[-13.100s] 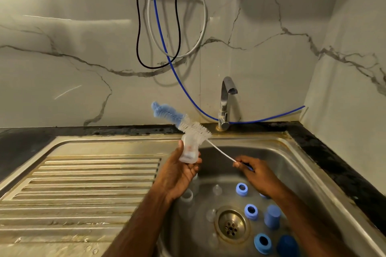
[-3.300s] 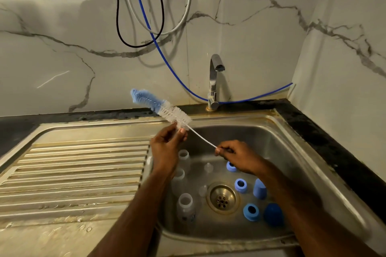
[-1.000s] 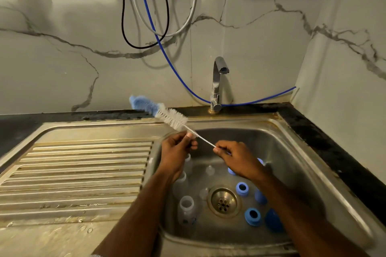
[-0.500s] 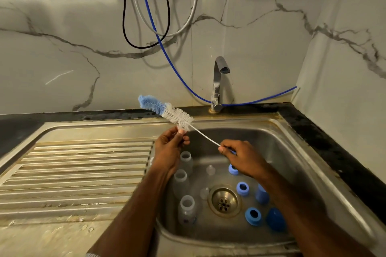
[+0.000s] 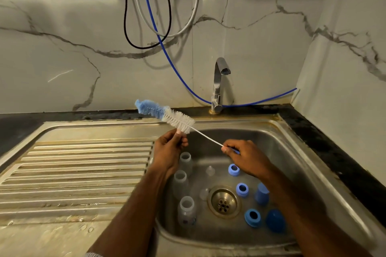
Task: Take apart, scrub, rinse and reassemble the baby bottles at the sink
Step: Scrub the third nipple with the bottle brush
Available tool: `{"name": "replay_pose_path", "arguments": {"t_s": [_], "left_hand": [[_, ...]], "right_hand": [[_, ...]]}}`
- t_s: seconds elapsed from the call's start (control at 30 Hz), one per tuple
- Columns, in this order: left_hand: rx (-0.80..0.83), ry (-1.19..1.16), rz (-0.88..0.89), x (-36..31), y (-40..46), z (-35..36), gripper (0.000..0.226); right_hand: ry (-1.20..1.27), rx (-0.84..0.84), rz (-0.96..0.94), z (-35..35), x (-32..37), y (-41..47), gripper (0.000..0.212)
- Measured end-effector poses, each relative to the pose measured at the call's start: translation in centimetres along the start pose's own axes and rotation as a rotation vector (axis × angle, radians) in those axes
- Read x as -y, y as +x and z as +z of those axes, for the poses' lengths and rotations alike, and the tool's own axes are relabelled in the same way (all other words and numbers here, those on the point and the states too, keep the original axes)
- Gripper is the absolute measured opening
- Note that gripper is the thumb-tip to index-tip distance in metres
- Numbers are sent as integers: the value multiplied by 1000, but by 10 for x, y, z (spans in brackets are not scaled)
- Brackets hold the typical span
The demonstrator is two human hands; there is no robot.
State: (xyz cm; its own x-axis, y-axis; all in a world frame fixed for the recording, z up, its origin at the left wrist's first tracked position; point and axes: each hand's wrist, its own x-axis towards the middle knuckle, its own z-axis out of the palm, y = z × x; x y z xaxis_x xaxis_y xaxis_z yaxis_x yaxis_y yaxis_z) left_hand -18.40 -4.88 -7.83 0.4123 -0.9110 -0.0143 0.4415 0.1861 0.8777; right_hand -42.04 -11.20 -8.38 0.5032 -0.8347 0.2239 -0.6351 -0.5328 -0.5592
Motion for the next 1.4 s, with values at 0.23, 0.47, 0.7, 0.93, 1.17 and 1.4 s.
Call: {"name": "replay_pose_path", "arguments": {"t_s": [0.23,0.47,0.7,0.93,1.17,1.4], "left_hand": [[64,124,14,2,-2,-5,19],[27,-98,3,-6,5,-14,20],[115,43,8,9,2,1,25],[140,167,23,13,0,-3,23],[64,-137,25,-4,1,-7,22],[98,151,-2,8,-10,12,22]], "right_hand": [[-19,9,-23,4,0,0,16],[16,5,24,-11,-13,0,14],[21,-22,-9,-3,0,0,18],[-10,4,-33,1,0,-1,17],[48,24,9,-12,-15,0,15],[75,43,-61,7,3,2,18]]}}
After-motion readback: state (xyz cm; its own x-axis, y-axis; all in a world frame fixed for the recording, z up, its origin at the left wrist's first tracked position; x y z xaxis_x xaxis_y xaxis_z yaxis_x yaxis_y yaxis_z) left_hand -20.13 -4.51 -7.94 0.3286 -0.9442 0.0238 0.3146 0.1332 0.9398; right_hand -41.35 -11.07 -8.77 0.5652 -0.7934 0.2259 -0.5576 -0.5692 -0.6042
